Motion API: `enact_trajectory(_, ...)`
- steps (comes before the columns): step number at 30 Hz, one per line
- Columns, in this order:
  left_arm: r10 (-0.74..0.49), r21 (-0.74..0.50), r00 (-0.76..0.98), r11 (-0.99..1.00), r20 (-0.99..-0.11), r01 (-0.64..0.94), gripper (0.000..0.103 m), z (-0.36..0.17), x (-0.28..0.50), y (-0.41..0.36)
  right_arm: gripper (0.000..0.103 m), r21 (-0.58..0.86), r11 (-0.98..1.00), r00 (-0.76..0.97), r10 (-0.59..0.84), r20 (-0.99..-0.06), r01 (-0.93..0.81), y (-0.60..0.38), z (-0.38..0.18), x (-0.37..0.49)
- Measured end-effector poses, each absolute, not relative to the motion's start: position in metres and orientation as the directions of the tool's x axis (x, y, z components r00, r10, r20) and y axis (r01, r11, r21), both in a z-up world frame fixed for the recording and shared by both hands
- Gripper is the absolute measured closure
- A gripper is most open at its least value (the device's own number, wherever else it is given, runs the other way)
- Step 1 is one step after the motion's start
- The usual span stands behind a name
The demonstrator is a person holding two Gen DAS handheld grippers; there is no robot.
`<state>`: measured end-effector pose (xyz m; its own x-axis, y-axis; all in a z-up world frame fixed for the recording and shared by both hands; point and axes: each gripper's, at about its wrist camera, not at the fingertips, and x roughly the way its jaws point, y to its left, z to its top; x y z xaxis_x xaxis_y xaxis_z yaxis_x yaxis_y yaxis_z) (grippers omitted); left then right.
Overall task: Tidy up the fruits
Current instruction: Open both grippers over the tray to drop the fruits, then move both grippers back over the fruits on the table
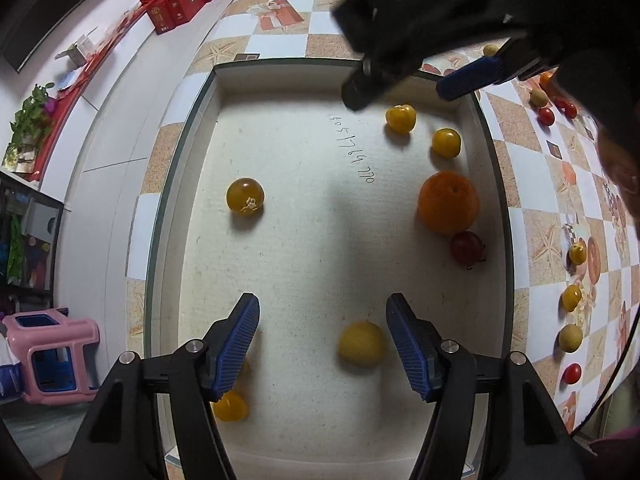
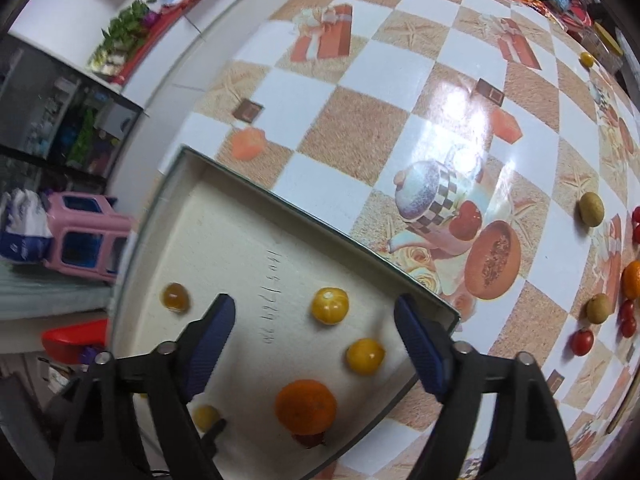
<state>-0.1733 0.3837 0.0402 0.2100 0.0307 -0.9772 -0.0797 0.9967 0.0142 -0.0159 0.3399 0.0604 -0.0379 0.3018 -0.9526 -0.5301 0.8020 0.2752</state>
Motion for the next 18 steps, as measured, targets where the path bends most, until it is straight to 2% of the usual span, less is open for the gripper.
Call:
enact_trajectory(9, 0.036, 0.03, 0.212, 0.999, -0.977, -0.029, 0.036, 0.052, -0.17, 0.368, 0.015, 0.298, 0.831, 0.035, 0.355, -0.934, -0.47, 0.294, 0.095, -0.022)
enact_trajectory(18, 0.017, 0.028, 0.228, 0.999, -0.973, 0.042, 0.036, 0.064, -0.166, 0.336, 0.015, 0.259, 0.923, 0.056, 0.286, -0.957, -0.283, 0.184, 0.087, -0.036)
